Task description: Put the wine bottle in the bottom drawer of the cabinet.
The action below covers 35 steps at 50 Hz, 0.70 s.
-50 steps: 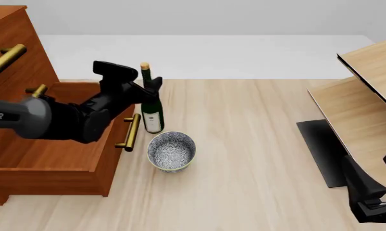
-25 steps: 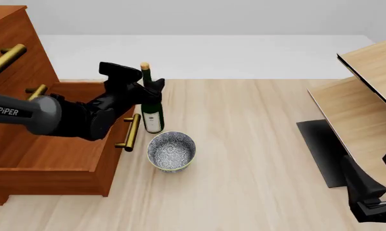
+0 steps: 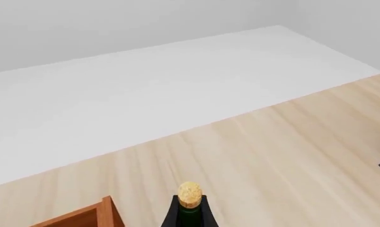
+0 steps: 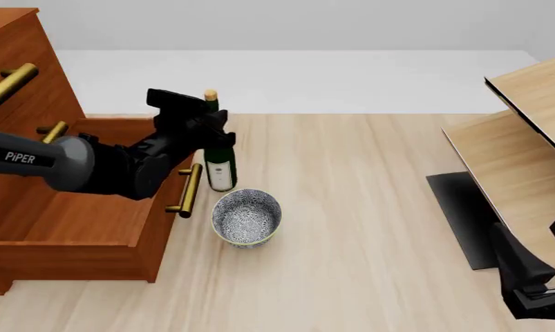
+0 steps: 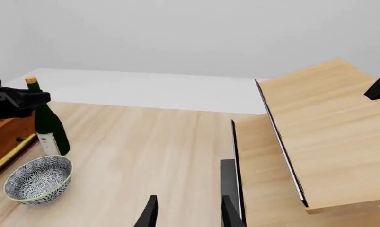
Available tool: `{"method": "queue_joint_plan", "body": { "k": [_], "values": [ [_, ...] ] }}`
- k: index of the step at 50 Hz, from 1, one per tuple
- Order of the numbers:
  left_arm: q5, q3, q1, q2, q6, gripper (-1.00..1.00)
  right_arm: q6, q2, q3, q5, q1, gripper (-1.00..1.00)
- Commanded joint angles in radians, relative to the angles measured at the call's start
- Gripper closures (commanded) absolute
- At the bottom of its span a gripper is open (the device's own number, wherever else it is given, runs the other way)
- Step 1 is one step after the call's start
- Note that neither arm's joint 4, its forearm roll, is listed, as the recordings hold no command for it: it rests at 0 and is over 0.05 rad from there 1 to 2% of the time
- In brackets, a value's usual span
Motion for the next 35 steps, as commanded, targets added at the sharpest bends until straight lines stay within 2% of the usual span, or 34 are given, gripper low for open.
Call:
{"method": "queue_joint_plan", "body": {
  "k": [1, 35],
  "values": [
    [0.006, -0.006, -0.007, -0.003, -0.003, 1.00, 0.001, -0.003, 0.000, 0.002, -0.001, -1.00],
    [0.028, -0.007, -0.024, -0.094, 0.000, 1.00, -0.005, -0.013, 0.000, 0.011, 0.002, -1.00]
  ]
}}
